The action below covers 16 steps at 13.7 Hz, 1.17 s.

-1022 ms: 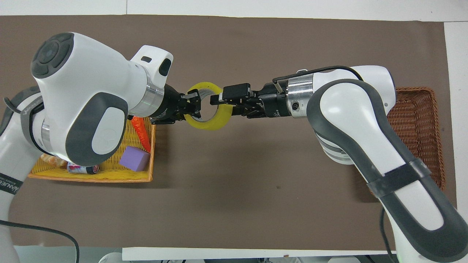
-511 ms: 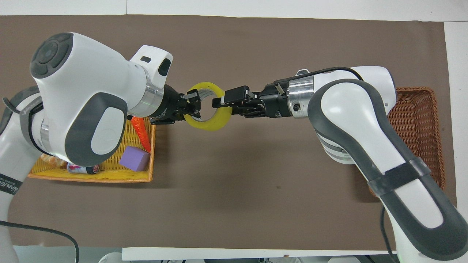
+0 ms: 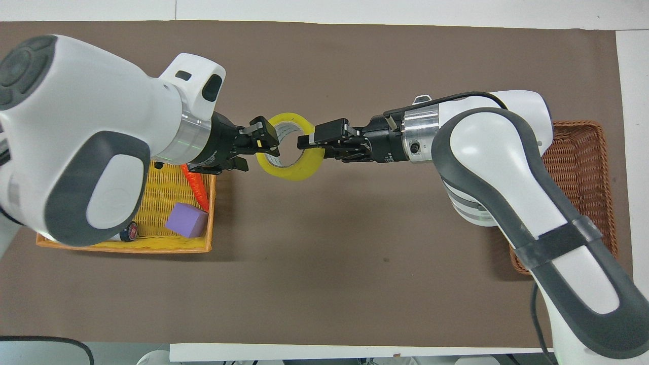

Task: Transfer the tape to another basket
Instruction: 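Open the left gripper while the right gripper pulls the tape away, then lower the tape into the wicker basket with the right gripper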

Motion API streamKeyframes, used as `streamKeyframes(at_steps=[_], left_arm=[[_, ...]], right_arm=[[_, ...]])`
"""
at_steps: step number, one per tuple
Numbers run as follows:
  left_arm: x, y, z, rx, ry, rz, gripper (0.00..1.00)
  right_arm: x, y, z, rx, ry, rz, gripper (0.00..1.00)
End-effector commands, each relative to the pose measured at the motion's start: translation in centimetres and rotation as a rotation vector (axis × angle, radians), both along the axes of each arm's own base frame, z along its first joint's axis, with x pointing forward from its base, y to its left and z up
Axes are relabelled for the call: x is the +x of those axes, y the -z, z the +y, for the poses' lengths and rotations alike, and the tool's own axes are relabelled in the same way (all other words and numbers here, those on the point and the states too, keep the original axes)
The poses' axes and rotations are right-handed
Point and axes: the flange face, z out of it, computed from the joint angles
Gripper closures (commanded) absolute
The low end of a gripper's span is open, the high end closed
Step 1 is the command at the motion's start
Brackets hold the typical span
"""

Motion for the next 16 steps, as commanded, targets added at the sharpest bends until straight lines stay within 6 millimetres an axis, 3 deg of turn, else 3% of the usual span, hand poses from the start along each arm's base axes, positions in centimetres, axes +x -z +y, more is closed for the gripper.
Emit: streamKeyframes(at_steps=[1, 4, 7, 9, 12, 14, 16], left_arm=[[-0.1, -3.7, 5.7, 0.1, 0.016, -0.001, 0.02], [1.8, -2.5, 14.2, 0.188, 0.129, -0.007, 0.02], [3.5, -1.6, 24.7, 0.215, 0.202, -0.004, 0.02], [4.0, -1.7, 29.6, 0.214, 0.146, -0.023, 0.01], [3.9, -1.7, 32.2, 0.215, 0.092, -0.012, 0.01], [3.9, -1.7, 32.1, 0.216, 0.096, -0.012, 0.01], [4.0, -1.6, 31.4, 0.216, 0.109, -0.012, 0.01]], right_arm=[[0.8, -0.4, -3.5, 0.025, -0.021, -0.04, 1.0], [1.8, -0.1, -11.6, 0.005, -0.064, -0.046, 1.0], [1.9, 0.0, -21.9, -0.005, -0.048, -0.041, 1.0], [0.9, 0.5, -28.6, -0.036, -0.019, -0.009, 1.0], [-2.1, 1.6, -38.8, -0.119, -0.002, 0.003, 1.0], [-4.6, 2.7, -44.7, -0.136, 0.012, 0.006, 1.0], [-6.7, 5.7, -49.1, -0.106, 0.022, 0.021, 1.0]])
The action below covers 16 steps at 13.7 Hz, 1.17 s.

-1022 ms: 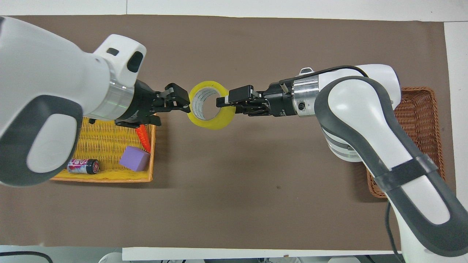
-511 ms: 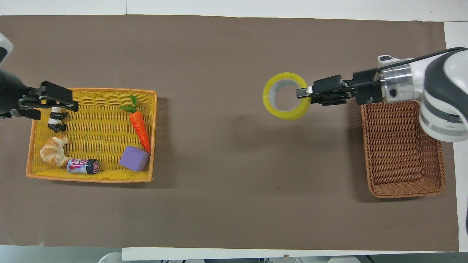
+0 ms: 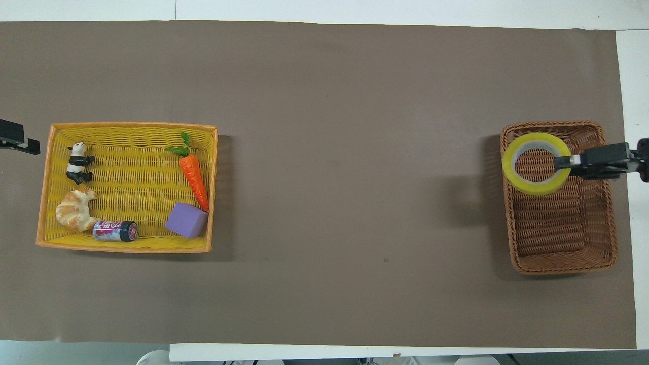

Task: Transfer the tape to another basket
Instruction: 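Lower the tape into the wicker basket with the right gripper, then open the right gripper and withdraw it from the tape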

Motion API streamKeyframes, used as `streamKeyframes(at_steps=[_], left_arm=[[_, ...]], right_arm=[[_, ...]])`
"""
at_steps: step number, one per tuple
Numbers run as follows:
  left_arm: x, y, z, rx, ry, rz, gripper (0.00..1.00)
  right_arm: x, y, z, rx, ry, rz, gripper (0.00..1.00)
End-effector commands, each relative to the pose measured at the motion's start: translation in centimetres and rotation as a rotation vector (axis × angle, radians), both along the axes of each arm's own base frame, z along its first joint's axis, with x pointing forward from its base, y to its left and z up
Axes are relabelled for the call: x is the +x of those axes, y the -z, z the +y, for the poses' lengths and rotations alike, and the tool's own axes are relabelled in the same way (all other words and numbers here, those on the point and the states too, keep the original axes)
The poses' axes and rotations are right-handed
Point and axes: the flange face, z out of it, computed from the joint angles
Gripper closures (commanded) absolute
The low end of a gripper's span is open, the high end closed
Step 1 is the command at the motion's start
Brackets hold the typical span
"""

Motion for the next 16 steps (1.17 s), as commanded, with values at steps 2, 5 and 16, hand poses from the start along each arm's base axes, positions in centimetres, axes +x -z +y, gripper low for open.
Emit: streamKeyframes(at_steps=[2, 5, 16], left_arm=[[-0.5, 0.0, -0.9, 0.018, 0.016, 0.007, 0.01], [-0.4, 0.0, -0.7, 0.019, 0.013, 0.004, 0.01], [1.1, -0.8, -1.8, 0.077, 0.046, -0.097, 0.01]], right_arm=[[-2.3, 4.8, -4.1, -0.011, -0.093, -0.03, 1.0], [-2.7, 6.7, -4.8, -0.054, -0.13, -0.019, 1.0], [-3.2, 11.0, -5.6, -0.137, -0.232, -0.075, 1.0]])
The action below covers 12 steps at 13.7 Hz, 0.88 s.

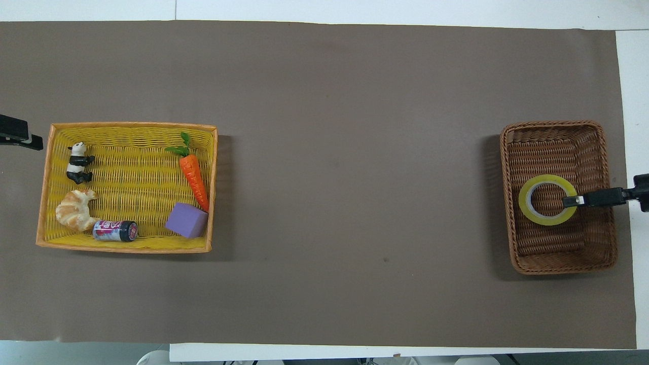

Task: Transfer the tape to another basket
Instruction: 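Open the right gripper and withdraw it from the tape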

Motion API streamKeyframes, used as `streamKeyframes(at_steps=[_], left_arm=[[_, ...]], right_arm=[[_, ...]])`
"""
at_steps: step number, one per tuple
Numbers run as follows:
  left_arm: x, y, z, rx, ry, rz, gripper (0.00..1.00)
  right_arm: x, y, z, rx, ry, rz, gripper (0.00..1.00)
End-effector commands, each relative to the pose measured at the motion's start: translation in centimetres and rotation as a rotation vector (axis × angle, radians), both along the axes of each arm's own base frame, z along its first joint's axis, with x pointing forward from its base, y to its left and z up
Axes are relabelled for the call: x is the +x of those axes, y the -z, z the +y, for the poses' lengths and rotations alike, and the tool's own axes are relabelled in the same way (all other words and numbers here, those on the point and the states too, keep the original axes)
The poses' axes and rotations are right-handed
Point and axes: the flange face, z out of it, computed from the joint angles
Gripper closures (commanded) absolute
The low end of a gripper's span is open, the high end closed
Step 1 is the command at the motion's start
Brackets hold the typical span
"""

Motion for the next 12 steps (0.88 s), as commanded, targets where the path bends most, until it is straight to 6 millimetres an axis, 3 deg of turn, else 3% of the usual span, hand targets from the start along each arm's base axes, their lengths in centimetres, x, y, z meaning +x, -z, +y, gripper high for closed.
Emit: streamKeyframes(at_steps=[1, 2, 3, 4, 5, 6, 10, 12], left_arm=[[0.4, -0.5, -2.1, 0.115, 0.069, -0.042, 0.01], [0.0, -0.7, -1.7, 0.135, 0.069, -0.027, 0.01], [-0.1, -0.7, -1.4, 0.138, 0.073, 0.002, 0.01], [-0.3, -1.1, -1.6, 0.154, 0.097, 0.013, 0.01], [-0.6, -1.4, -1.7, 0.165, 0.108, 0.031, 0.01], [-0.4, -1.4, -1.7, 0.167, 0.113, 0.039, 0.01], [-0.6, -1.1, -1.5, 0.181, 0.215, 0.043, 0.01], [-0.7, -1.0, -0.7, 0.176, 0.235, 0.049, 0.01]], right_arm=[[-0.1, 0.5, 0.1, -0.023, -0.034, -0.016, 1.0], [-0.1, 0.5, 0.1, -0.023, -0.034, -0.016, 1.0], [-0.1, 0.5, 0.2, -0.023, -0.037, -0.015, 0.9], [-0.1, 0.5, 0.3, -0.025, -0.037, -0.016, 0.68], [-0.1, 0.5, 0.2, -0.026, -0.033, -0.014, 0.2], [0.0, 0.4, 0.1, -0.028, -0.033, -0.016, 0.0], [1.1, -1.1, 0.6, -0.056, -0.061, -0.039, 0.0], [2.5, -4.3, 1.9, -0.143, -0.127, -0.079, 0.0]])
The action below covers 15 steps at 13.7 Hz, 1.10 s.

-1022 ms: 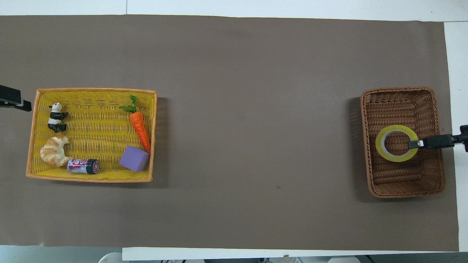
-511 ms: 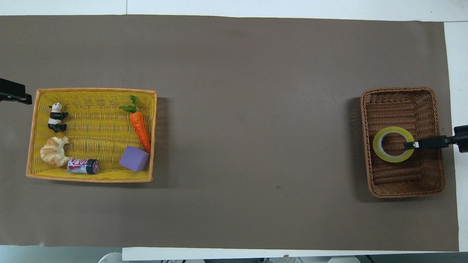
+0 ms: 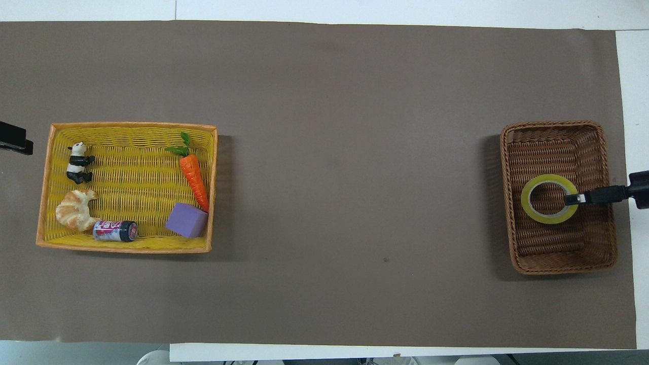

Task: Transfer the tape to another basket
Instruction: 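Open the right gripper and withdraw it from the tape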

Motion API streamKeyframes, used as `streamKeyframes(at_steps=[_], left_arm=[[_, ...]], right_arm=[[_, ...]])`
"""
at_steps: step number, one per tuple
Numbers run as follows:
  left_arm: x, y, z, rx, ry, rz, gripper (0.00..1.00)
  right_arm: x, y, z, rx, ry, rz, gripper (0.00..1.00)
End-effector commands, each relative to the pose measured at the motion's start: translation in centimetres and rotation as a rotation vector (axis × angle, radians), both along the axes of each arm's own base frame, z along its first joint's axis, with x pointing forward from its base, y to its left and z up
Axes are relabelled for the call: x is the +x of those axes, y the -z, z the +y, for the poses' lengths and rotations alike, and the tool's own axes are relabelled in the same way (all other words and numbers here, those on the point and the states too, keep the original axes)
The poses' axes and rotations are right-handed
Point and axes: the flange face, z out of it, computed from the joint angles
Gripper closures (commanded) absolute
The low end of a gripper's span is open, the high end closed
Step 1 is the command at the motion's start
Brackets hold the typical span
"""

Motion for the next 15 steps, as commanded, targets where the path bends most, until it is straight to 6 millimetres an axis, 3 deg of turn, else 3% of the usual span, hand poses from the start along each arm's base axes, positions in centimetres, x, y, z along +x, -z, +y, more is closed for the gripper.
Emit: streamKeyframes(at_steps=[1, 2, 6, 11, 15], left_arm=[[-0.1, 0.1, 0.5, 0.015, 0.038, 0.02, 0.01], [0.0, 0.2, 0.5, 0.015, 0.038, 0.019, 0.01], [0.0, 0.6, -0.4, 0.016, 0.054, 0.02, 0.01], [0.4, 1.3, -1.7, 0.008, 0.074, 0.051, 0.01], [-0.3, 1.9, -1.2, -0.038, 0.056, 0.071, 0.01]], right_arm=[[1.9, -5.4, 2.4, -0.136, -0.109, -0.08, 0.0], [2.7, -8.0, 3.9, -0.192, -0.155, -0.112, 0.0], [3.9, -14.5, 8.9, -0.348, -0.238, -0.149, 0.0], [4.9, -23.6, 17.4, -0.623, -0.221, -0.126, 0.0], [4.3, -28.4, 18.1, -0.708, -0.097, -0.033, 0.0]])
